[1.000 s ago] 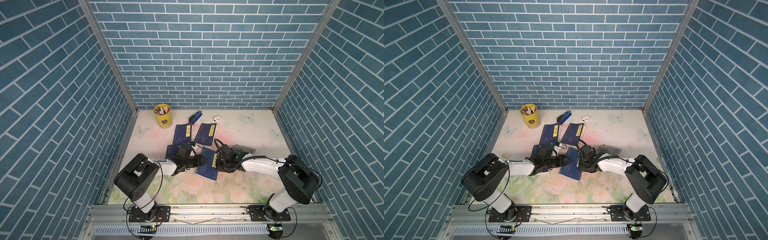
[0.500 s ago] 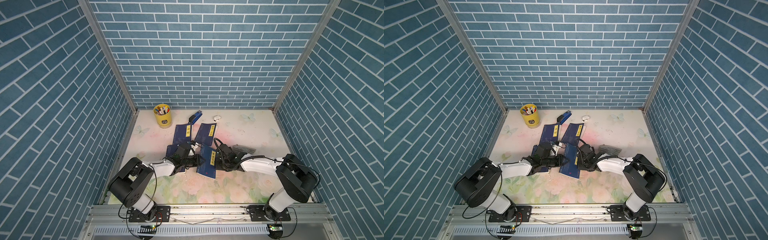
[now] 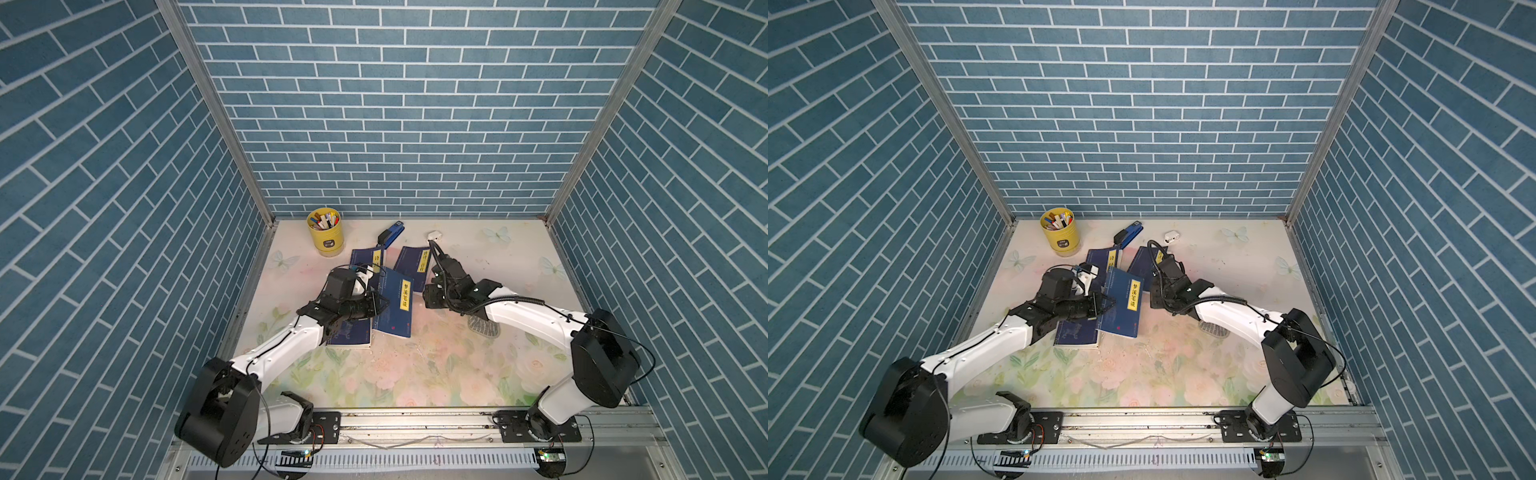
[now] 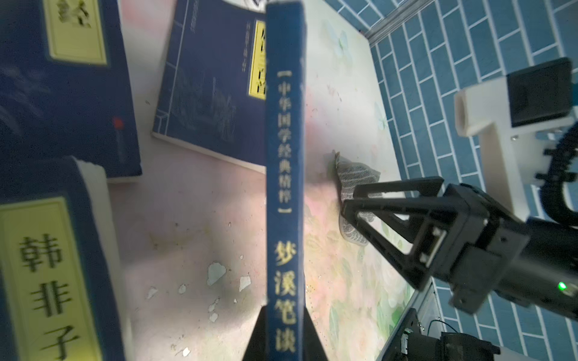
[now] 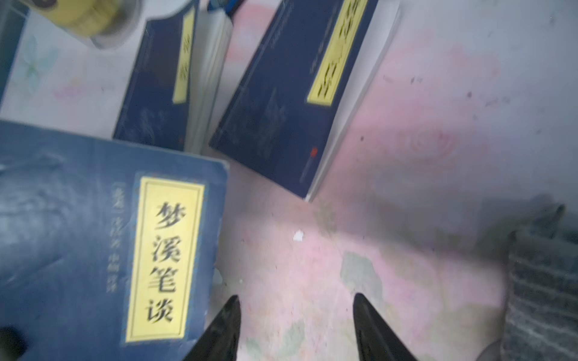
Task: Wipe the cover of the book
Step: Place the book on the book.
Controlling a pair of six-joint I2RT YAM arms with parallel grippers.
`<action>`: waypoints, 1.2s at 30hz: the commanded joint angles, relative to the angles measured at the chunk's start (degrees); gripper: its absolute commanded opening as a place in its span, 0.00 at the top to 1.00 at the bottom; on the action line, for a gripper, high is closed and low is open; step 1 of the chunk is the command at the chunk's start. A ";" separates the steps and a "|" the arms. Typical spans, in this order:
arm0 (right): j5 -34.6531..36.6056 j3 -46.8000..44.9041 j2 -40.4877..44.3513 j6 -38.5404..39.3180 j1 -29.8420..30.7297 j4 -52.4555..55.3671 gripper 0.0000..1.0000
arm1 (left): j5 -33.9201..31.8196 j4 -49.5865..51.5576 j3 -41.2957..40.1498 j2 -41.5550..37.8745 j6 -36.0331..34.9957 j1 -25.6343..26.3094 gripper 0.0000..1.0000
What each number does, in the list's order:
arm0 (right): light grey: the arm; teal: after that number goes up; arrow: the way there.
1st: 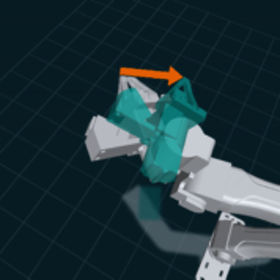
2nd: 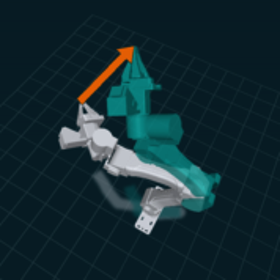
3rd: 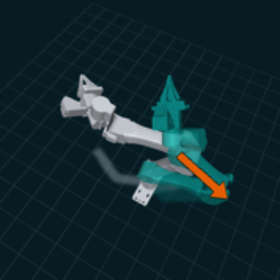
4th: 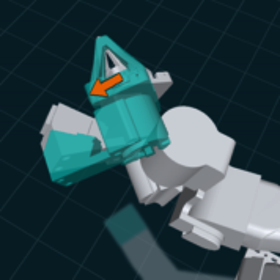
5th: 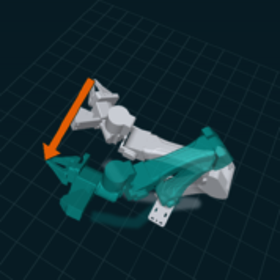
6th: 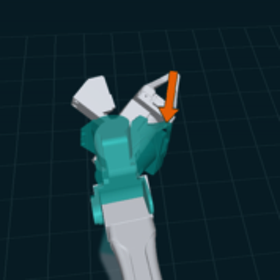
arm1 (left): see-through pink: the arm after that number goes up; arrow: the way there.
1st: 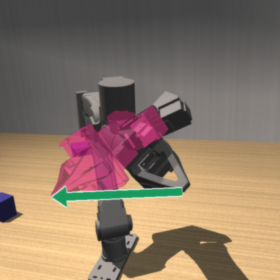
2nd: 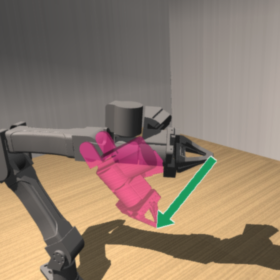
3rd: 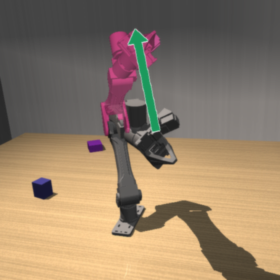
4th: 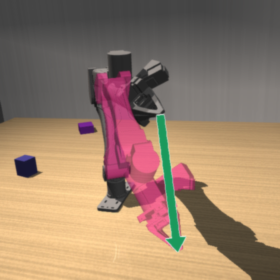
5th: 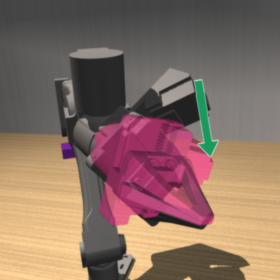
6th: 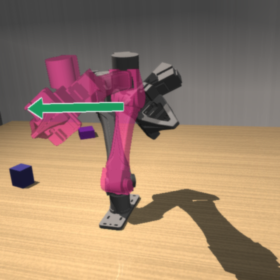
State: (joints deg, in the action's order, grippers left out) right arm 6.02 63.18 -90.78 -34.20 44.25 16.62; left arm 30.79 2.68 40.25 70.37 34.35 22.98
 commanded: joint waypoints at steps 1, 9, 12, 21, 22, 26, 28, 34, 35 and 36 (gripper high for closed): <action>-0.89 2.06 -1.58 3.84 -1.50 -0.14 0.41 | 5.99 9.43 3.36 -3.19 -4.52 -5.44 1.00; -4.49 4.39 -3.19 9.59 -3.93 -0.72 0.39 | 11.36 25.93 7.92 -2.29 -14.68 -18.67 1.00; -4.83 4.41 -2.85 11.70 -4.97 -1.62 0.38 | 9.75 28.20 7.53 -1.16 -15.89 -20.53 1.00; -9.04 4.50 -5.05 13.10 -7.24 -4.34 0.38 | 4.04 30.06 7.58 3.96 -17.75 -21.85 1.00; -9.23 4.54 -5.27 13.25 -7.44 -4.35 0.38 | 3.79 29.70 7.25 4.86 -17.74 -21.84 1.00; -9.87 4.17 -5.73 13.63 -7.99 -4.99 0.38 | 2.15 29.58 6.86 7.86 -18.07 -21.84 1.00; -10.15 3.76 -5.66 13.54 -8.34 -5.44 0.38 | 1.12 29.27 7.03 8.77 -18.09 -21.84 1.00; -10.59 3.05 -5.74 13.36 -8.92 -6.07 0.38 | -0.41 27.94 6.57 11.16 -17.65 -21.84 1.00; -10.59 2.93 -5.77 13.35 -8.92 -6.09 0.38 | -0.69 27.57 6.28 11.25 -17.41 -21.84 1.00; -10.59 2.83 -5.74 13.37 -9.08 -6.12 0.38 | -0.94 27.05 5.84 11.33 -17.12 -21.84 1.00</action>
State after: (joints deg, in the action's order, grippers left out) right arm -3.97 66.32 -96.05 -22.61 35.55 11.42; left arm 31.90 30.87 47.20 81.23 17.47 1.39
